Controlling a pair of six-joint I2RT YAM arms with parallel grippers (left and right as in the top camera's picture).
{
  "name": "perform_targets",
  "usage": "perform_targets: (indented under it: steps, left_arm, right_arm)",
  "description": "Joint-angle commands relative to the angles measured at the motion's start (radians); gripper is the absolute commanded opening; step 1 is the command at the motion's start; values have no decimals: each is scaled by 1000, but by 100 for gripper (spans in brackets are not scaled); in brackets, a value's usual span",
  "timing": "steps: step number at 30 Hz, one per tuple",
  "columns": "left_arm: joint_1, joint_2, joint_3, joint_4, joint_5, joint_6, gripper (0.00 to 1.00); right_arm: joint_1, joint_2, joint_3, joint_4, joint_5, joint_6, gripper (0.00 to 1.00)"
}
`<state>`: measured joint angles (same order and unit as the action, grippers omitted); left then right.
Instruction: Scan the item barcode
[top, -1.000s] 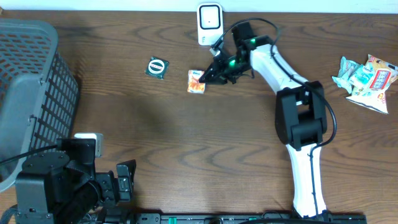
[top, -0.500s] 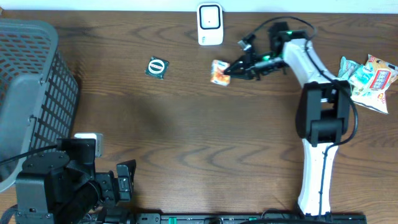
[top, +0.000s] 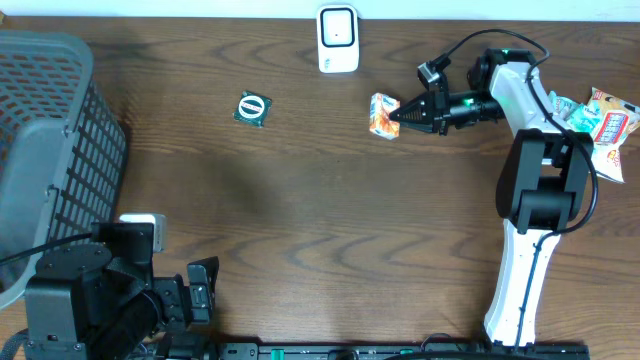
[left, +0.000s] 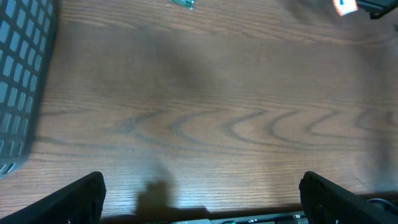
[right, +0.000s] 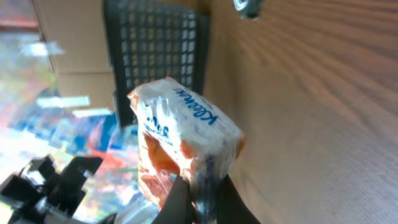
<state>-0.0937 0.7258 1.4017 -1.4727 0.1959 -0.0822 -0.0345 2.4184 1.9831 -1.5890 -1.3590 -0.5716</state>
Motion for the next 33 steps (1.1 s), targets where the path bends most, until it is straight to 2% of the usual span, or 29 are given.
perform_targets:
  steps: [1,3,19,29,33]
  left_arm:
    - [0,2,3,0,-10,-5,98]
    - [0,2,3,0,-10,-5,98]
    - [0,2,3,0,-10,-5,97]
    - [0,2,3,0,-10,-5,98]
    - [0,2,3,0,-10,-5,98]
  right_arm:
    - [-8,-40,-3,-67,-79,-278,1]
    - [-10,-40,-3,-114,-94,-379,1]
    - [47,-40,-3,-112,-185,-503,1]
    - [47,-40,-3,-106,-203,-505,1]
    - [48,-40,-3,-110,-203,-454,1]
